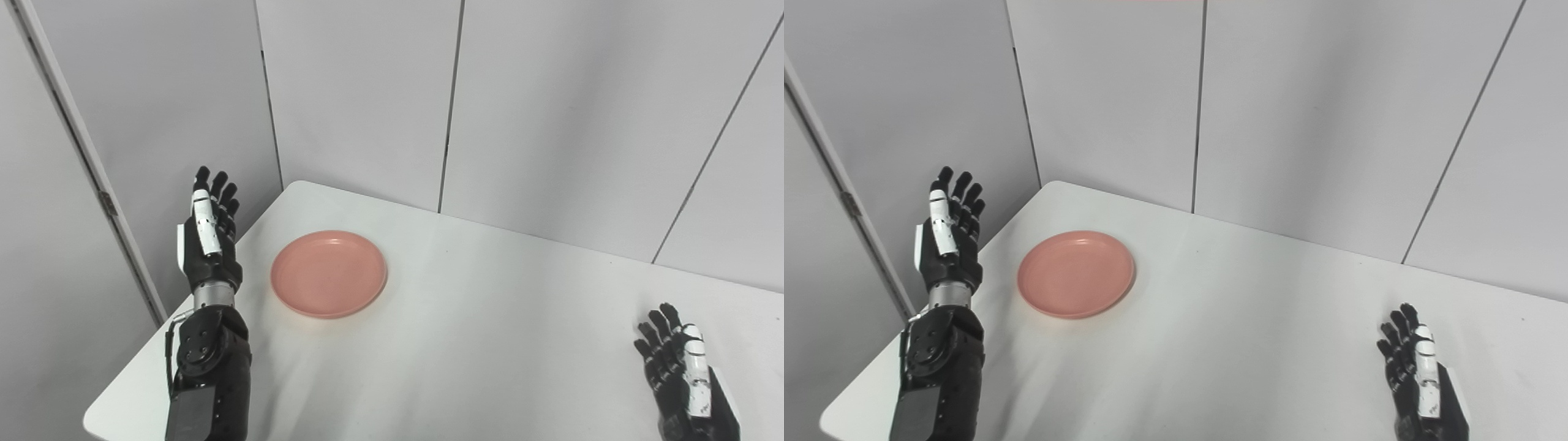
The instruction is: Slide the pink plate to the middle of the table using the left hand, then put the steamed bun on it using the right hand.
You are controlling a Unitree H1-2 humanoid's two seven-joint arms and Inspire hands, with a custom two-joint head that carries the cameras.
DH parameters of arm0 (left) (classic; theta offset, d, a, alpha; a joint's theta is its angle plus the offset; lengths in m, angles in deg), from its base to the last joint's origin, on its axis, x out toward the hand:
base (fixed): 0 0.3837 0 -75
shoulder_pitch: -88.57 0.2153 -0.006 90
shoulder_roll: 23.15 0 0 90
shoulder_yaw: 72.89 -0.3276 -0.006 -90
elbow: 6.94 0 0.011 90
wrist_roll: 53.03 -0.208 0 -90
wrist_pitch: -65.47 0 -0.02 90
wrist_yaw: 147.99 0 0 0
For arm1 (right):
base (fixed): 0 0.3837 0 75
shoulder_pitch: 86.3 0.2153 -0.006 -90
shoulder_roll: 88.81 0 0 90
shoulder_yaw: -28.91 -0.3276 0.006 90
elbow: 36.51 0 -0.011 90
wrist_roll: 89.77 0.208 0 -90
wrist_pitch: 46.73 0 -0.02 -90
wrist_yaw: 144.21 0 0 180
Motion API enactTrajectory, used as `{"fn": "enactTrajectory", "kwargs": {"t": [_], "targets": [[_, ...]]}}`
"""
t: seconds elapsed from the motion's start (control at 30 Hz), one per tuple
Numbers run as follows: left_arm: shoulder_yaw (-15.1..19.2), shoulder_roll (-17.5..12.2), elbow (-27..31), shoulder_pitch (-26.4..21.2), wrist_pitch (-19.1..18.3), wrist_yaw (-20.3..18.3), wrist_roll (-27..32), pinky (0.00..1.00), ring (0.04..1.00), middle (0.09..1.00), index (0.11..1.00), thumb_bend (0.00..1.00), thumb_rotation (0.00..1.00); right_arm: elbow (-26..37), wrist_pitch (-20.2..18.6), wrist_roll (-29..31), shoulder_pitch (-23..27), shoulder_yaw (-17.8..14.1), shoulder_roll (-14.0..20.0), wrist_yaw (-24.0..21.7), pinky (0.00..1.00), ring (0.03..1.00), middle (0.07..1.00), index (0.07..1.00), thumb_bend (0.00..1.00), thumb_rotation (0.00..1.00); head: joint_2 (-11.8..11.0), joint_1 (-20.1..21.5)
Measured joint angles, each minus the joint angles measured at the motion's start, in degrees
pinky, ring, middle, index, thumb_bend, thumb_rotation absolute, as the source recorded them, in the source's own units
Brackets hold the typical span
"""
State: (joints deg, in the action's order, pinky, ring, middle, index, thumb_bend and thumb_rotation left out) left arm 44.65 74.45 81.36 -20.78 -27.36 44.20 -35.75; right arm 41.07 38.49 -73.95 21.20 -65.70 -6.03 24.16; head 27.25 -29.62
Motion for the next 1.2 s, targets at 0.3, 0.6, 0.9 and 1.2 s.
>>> {"fn": "enactTrajectory", "kwargs": {"t": [0.3,0.6,0.9,1.2], "targets": [[0.9,-0.6,-5.4,-0.2,0.0,0.0,1.3,0.97,0.937,0.934,0.946,0.44,1.0,0.0,0.0,-0.1,-0.2,0.0,0.0,0.0,1.0,1.0,1.0,1.0,0.22,1.0,0.3,-0.1],[1.5,-0.9,-9.8,-0.6,0.0,0.0,2.5,0.96,0.926,0.938,0.951,0.43,1.0,0.4,-0.1,-0.1,-0.2,0.1,0.0,0.1,1.0,1.0,1.0,1.0,0.21,1.0,0.4,0.0],[1.6,-1.0,-14.0,-0.8,0.3,0.0,2.5,0.94,0.918,0.929,0.943,0.42,1.0,0.0,-0.1,0.2,-0.2,0.0,0.1,-0.1,1.0,1.0,1.0,1.0,0.22,1.0,0.4,0.1],[0.8,-2.3,-18.4,-2.9,2.3,-0.4,2.7,0.91,0.908,0.923,0.932,0.41,1.0,0.5,-0.2,-0.1,-0.2,0.2,0.0,0.1,1.0,1.0,1.0,1.0,0.22,1.0,0.5,0.6]]}}
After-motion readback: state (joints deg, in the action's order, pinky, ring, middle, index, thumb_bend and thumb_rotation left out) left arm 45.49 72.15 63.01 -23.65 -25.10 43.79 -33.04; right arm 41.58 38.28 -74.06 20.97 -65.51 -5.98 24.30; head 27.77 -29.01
